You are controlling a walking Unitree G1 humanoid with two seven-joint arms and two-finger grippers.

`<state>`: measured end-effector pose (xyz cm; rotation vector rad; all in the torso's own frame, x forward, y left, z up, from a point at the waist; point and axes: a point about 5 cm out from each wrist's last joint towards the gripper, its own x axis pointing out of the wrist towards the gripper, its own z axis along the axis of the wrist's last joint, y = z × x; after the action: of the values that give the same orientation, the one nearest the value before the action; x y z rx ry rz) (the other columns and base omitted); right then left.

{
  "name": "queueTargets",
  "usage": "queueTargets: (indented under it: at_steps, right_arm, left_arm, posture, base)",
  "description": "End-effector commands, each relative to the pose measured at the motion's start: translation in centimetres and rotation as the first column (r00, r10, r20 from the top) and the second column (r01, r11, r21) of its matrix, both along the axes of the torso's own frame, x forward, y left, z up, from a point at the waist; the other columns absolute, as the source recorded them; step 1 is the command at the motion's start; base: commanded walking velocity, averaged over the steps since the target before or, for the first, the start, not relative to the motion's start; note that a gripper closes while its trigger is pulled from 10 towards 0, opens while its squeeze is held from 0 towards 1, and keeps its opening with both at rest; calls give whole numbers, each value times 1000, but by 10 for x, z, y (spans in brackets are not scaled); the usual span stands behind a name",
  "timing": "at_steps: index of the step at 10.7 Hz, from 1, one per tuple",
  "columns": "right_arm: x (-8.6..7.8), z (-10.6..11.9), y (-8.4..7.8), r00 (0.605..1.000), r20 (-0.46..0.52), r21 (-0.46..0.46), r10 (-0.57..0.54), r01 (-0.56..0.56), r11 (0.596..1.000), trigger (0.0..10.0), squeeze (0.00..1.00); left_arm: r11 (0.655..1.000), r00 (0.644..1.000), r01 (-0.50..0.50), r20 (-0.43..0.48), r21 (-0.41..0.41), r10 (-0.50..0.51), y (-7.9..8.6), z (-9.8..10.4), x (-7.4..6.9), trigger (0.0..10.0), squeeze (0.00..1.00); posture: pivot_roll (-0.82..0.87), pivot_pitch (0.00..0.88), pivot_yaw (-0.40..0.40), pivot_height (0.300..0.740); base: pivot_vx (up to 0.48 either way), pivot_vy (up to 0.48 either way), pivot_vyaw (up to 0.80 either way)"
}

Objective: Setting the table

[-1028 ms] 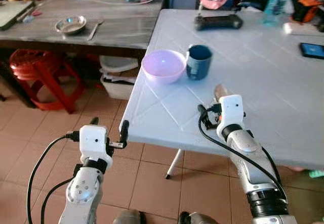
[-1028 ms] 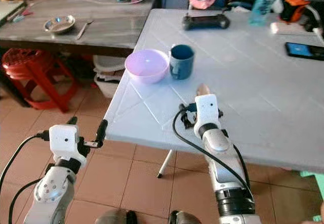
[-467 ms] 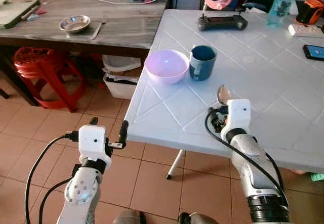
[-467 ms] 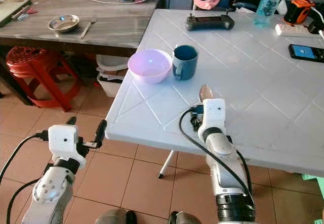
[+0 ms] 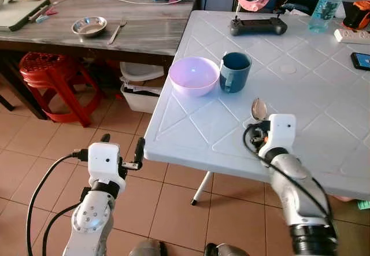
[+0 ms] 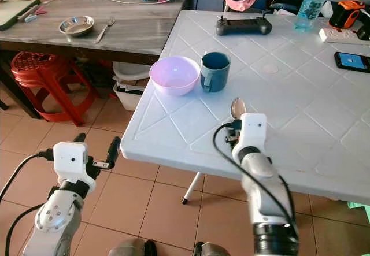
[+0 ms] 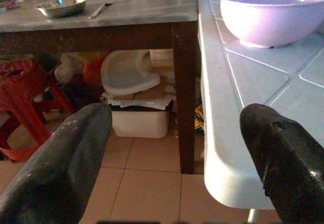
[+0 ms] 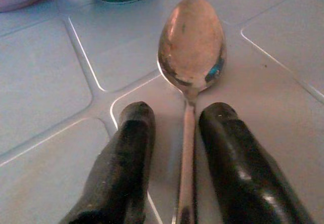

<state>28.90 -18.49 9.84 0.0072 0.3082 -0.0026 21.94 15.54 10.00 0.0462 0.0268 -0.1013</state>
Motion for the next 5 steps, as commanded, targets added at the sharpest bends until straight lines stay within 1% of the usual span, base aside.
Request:
queueTargets:
  at_steps: [1, 2, 3, 4, 5]
  right_arm:
    - [-12, -33, -6, 983, -182, 28, -13, 18, 999, 0, 0]
    - [-10, -35, -6, 978, -208, 30, 7, -1, 1000, 0, 0]
    - [-11, -39, -9, 974, -226, 35, -6, 14, 999, 0, 0]
    - [-14, -43, -10, 969, -245, 50, -24, 38, 998, 0, 0]
    - [-17, -46, -8, 966, -254, 65, -40, 58, 996, 0, 0]
  left_arm:
    - [1000, 1000, 10, -1, 4, -10, 1, 2, -2, 10000, 0]
    - [1000, 1000, 7, 0, 5, -7, 3, 2, -2, 10000, 0]
    - [1000, 1000, 8, 1, 6, -8, 3, 3, -2, 10000, 0]
    - [1000, 1000, 26, 3, -6, -26, 3, 4, -4, 10000, 0]
    - [996, 997, 82, 10, -40, -82, 0, 5, -7, 10000, 0]
  posture:
    - [56, 136, 67, 740]
    - [61, 137, 65, 740]
    - [65, 138, 63, 740]
    - [67, 138, 63, 740]
    - [67, 139, 64, 740]
  base:
    - [0, 0, 0]
    - [0, 0, 0]
    - [0, 0, 0]
    - [0, 0, 0]
    - [0, 0, 0]
